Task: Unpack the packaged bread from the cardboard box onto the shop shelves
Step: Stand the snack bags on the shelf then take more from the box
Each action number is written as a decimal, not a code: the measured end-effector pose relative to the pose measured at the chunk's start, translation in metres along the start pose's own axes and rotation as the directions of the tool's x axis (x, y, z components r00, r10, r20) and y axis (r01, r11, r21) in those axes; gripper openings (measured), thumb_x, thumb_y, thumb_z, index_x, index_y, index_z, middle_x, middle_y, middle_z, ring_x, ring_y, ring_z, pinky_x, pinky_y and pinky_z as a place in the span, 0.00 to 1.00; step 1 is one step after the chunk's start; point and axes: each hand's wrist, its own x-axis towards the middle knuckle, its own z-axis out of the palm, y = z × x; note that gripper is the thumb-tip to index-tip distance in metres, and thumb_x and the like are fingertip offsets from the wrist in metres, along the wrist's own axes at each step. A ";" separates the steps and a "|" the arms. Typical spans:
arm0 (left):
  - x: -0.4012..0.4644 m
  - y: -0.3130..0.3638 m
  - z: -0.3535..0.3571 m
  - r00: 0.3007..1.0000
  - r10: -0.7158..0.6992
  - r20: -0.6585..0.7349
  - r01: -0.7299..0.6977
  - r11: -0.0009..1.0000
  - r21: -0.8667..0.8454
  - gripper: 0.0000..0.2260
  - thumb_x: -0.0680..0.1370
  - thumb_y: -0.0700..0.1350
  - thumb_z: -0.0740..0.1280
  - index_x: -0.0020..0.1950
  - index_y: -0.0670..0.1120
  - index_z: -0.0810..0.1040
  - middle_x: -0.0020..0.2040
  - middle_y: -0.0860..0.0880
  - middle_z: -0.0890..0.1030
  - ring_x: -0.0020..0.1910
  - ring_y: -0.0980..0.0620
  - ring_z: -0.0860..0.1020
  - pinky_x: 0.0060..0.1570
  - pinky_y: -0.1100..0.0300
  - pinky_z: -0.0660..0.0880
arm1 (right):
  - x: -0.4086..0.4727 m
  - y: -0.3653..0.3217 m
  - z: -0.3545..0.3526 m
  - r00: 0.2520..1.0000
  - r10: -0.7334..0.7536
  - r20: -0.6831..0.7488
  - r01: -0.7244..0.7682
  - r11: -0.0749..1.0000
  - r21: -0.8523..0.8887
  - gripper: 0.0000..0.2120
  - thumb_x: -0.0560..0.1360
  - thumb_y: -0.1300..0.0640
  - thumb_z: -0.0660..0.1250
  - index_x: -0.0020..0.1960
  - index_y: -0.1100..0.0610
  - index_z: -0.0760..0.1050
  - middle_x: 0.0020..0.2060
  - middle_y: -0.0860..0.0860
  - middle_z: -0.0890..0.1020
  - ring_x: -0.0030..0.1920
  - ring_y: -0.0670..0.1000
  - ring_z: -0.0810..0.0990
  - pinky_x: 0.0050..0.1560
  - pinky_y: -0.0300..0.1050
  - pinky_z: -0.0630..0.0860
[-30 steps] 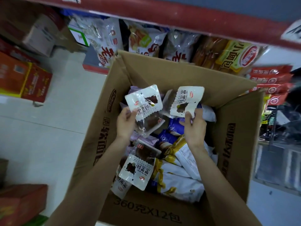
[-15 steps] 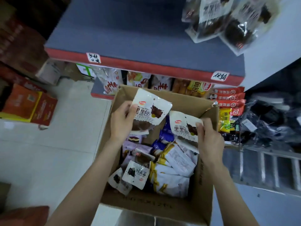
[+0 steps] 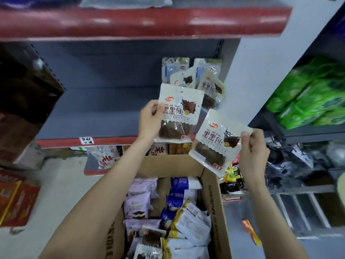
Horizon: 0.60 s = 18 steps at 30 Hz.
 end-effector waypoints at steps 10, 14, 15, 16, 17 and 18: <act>0.069 -0.061 0.057 0.932 -0.341 -0.124 0.334 0.940 -0.076 0.06 0.81 0.45 0.60 0.50 0.44 0.75 0.51 0.45 0.80 0.48 0.46 0.77 0.46 0.56 0.71 | 0.084 -0.006 0.037 0.999 0.031 -0.039 -0.027 0.995 0.095 0.07 0.82 0.56 0.54 0.53 0.59 0.67 0.27 0.47 0.67 0.26 0.43 0.62 0.27 0.39 0.58; 0.078 -0.070 0.052 0.909 -0.394 -0.135 0.366 0.911 -0.193 0.06 0.80 0.46 0.61 0.44 0.49 0.74 0.50 0.45 0.81 0.47 0.46 0.77 0.48 0.50 0.75 | 0.112 0.000 0.058 0.994 0.105 0.025 -0.108 0.985 0.133 0.04 0.82 0.55 0.53 0.51 0.54 0.64 0.28 0.47 0.68 0.27 0.46 0.64 0.28 0.39 0.60; 0.080 -0.073 0.052 0.899 -0.412 -0.147 0.375 0.899 -0.227 0.07 0.79 0.45 0.62 0.42 0.50 0.74 0.50 0.46 0.81 0.48 0.45 0.78 0.51 0.47 0.76 | 0.119 0.002 0.066 0.990 0.139 0.027 -0.142 0.977 0.160 0.05 0.82 0.54 0.53 0.51 0.54 0.64 0.29 0.48 0.69 0.28 0.46 0.65 0.30 0.40 0.62; 0.081 -0.075 0.052 0.889 -0.428 -0.165 0.382 0.890 -0.251 0.08 0.79 0.45 0.62 0.40 0.51 0.74 0.50 0.46 0.81 0.50 0.44 0.79 0.54 0.45 0.76 | 0.126 0.004 0.074 0.986 0.168 0.024 -0.169 0.967 0.189 0.05 0.82 0.54 0.52 0.51 0.55 0.64 0.31 0.48 0.70 0.29 0.46 0.65 0.30 0.40 0.63; 0.081 -0.076 0.052 0.881 -0.437 -0.181 0.384 0.884 -0.267 0.08 0.79 0.45 0.63 0.39 0.51 0.73 0.50 0.46 0.81 0.52 0.43 0.79 0.56 0.43 0.76 | 0.130 0.007 0.082 0.983 0.182 0.021 -0.182 0.960 0.212 0.06 0.82 0.54 0.52 0.52 0.56 0.65 0.32 0.48 0.71 0.29 0.45 0.66 0.30 0.38 0.64; 0.081 -0.076 0.051 0.878 -0.440 -0.190 0.382 0.882 -0.278 0.08 0.79 0.45 0.63 0.39 0.51 0.74 0.50 0.46 0.81 0.52 0.44 0.79 0.57 0.43 0.76 | 0.133 0.011 0.090 0.984 0.176 0.025 -0.177 0.960 0.215 0.07 0.82 0.55 0.51 0.53 0.57 0.65 0.34 0.49 0.73 0.30 0.45 0.68 0.30 0.37 0.64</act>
